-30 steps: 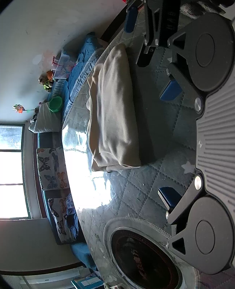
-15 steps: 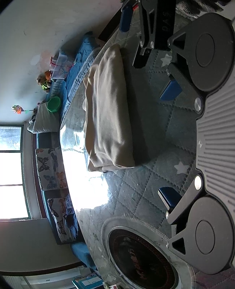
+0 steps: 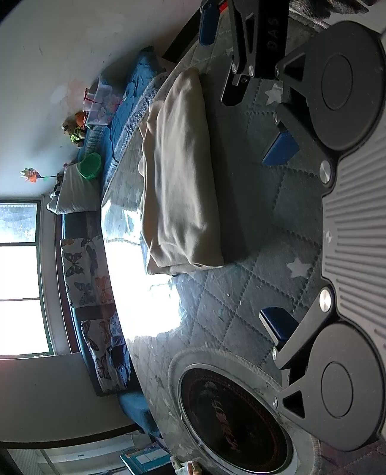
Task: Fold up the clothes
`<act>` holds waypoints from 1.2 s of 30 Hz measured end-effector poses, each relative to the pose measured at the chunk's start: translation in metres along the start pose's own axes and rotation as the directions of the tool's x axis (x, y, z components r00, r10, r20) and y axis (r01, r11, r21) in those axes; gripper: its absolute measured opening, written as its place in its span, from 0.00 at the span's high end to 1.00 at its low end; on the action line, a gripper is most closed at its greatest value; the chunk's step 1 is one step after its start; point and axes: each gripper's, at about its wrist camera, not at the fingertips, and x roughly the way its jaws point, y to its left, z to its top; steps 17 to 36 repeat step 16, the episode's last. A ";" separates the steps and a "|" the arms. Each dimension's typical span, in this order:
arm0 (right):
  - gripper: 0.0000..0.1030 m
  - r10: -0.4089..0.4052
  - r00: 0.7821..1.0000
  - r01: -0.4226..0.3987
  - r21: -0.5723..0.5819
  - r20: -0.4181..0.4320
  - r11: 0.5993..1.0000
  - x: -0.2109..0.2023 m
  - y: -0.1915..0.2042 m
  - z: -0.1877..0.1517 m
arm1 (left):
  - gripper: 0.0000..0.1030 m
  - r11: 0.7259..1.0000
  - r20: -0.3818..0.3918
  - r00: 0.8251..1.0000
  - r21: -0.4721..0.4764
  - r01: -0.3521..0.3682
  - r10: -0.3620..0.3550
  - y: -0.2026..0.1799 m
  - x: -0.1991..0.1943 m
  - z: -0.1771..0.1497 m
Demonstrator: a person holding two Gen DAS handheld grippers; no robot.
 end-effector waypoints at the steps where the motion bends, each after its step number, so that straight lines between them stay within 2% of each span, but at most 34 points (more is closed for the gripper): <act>1: 0.00 -0.001 1.000 0.001 -0.001 -0.001 1.000 0.000 0.000 0.000 | 0.00 1.000 0.000 1.000 -0.002 -0.001 0.001 0.000 0.000 0.000; 36: 0.00 0.006 1.000 -0.006 -0.002 0.001 1.000 -0.004 0.004 0.002 | 0.00 1.000 0.016 1.000 -0.009 -0.003 0.004 0.001 -0.005 0.000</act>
